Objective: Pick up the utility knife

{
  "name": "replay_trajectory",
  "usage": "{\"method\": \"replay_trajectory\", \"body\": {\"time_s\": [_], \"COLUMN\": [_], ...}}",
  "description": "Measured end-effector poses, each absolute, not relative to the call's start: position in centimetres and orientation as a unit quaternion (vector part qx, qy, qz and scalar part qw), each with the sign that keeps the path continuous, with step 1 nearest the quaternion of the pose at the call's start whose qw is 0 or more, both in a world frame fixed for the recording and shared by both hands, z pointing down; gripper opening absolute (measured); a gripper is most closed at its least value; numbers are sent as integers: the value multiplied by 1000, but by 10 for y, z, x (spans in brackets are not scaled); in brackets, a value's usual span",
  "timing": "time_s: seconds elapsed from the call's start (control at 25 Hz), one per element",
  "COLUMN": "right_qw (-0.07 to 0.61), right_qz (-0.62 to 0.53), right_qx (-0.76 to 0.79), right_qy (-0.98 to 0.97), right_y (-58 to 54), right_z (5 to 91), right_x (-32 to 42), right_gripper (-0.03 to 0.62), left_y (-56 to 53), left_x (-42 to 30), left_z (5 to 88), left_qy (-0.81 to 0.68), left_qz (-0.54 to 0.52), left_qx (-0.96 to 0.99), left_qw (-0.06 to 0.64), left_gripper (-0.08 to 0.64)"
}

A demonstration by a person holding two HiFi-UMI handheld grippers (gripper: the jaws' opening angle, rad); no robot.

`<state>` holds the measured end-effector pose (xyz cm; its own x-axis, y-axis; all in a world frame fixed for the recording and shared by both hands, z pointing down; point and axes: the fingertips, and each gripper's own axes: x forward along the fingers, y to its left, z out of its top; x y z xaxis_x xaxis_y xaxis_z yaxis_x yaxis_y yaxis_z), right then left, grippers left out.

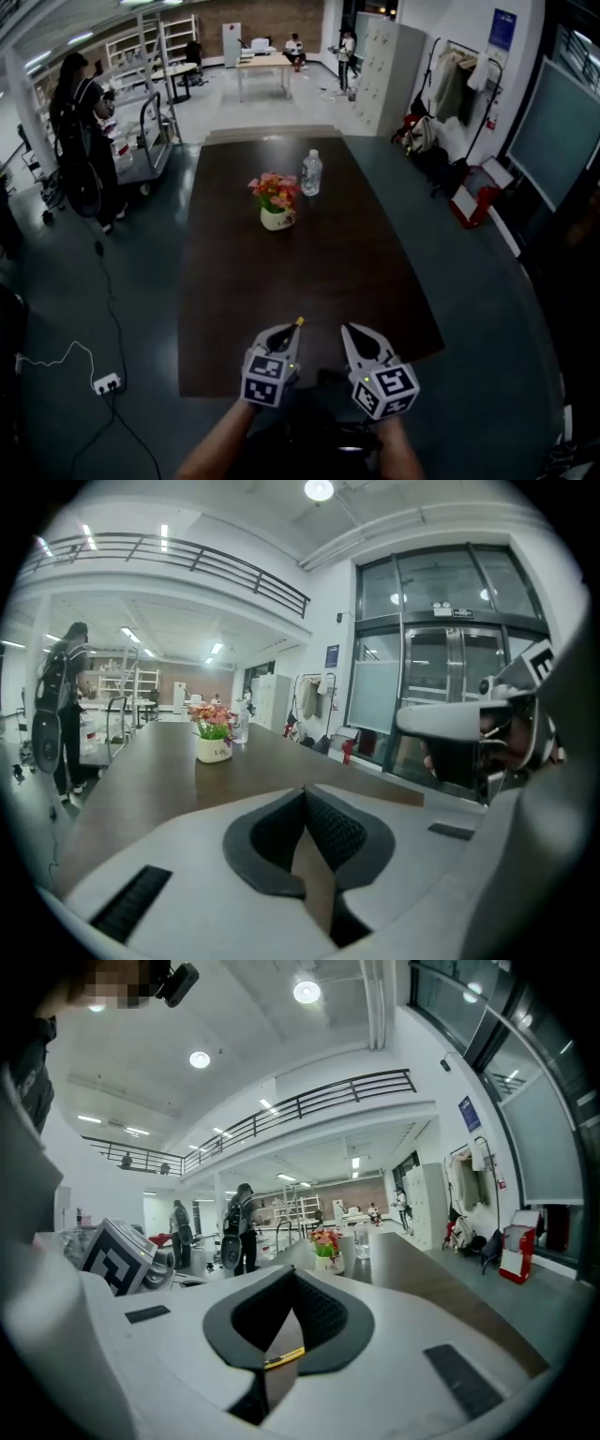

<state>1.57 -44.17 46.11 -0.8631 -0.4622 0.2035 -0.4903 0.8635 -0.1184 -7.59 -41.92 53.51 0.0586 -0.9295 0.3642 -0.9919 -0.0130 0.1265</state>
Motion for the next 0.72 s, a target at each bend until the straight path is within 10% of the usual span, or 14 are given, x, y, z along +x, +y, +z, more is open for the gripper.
{"method": "replay_trajectory", "body": {"time_s": [0.4,0.72], "right_qw": [88,104], "right_qz": [87,82], "right_qx": [148,130], "right_qy": [-981,-983], "right_y": [-461,-468], "right_z": [474,484], "right_x": [0,1], "right_gripper": [9,9], "left_y": [-431,-450], "left_x": [-79,-82], "left_z": [548,627], "left_qy": [-723,-680], "left_qz": [96,154], "left_qx": [661,671], "left_qw": [177,252], "left_gripper": [15,193]}}
